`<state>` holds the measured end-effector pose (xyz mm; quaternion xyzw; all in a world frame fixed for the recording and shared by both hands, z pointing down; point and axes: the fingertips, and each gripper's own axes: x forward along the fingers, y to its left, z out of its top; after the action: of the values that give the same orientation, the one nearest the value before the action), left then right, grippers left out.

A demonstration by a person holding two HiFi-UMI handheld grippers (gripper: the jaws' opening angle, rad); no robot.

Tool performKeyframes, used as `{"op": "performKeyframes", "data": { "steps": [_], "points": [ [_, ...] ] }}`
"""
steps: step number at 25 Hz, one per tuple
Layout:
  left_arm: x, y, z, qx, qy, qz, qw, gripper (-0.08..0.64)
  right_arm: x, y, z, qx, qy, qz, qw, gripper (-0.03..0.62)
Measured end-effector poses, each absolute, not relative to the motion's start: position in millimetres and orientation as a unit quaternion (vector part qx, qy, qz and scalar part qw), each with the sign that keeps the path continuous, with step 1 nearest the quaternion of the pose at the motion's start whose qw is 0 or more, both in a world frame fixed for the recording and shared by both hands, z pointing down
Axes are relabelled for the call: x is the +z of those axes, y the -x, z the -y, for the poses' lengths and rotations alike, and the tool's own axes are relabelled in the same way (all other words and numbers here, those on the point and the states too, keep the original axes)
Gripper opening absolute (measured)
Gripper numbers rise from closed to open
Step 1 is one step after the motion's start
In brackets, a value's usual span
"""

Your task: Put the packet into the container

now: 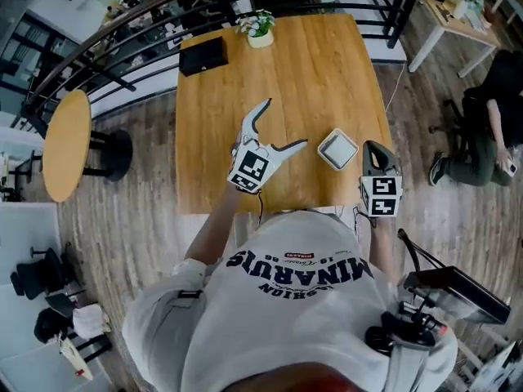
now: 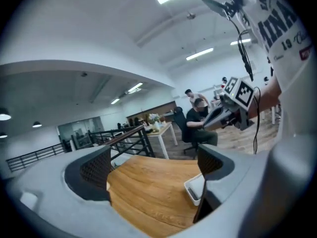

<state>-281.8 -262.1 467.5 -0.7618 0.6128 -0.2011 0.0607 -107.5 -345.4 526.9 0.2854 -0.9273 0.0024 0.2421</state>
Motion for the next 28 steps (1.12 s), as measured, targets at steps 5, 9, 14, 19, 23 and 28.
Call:
{"op": "performKeyframes", "data": {
  "steps": [5,9,14,19,23,28],
  "points": [
    [425.6,347.3,180.6,-0.138,0.673,-0.724,0.061,0.548,491.4,189.6,324.5,-0.025,-0.218,0.956,0.193,0.009],
    [426.7,378.0,131.1,-0.118,0.626,-0.769,0.048,0.548,486.8,229.7,298.8,-0.035,-0.182,0.966,0.180,0.009],
    [427.2,390.7,116.8,-0.103,0.600,-0.792,0.036,0.548,482.1,244.8,291.3,-0.036,-0.167,0.969,0.178,0.009],
    [431.5,388.2,94.5,-0.104,0.614,-0.782,0.029,-0.002,485.2,243.1,276.6,-0.038,-0.179,0.966,0.180,0.009],
    [432.5,388.3,82.3,-0.098,0.639,-0.762,0.037,-0.002,488.3,241.1,257.3,-0.034,-0.197,0.963,0.181,0.009],
    [437.3,394.4,74.6,-0.079,0.646,-0.759,0.036,-0.002,489.3,243.4,235.8,-0.039,-0.201,0.962,0.181,0.009]
  ]
}}
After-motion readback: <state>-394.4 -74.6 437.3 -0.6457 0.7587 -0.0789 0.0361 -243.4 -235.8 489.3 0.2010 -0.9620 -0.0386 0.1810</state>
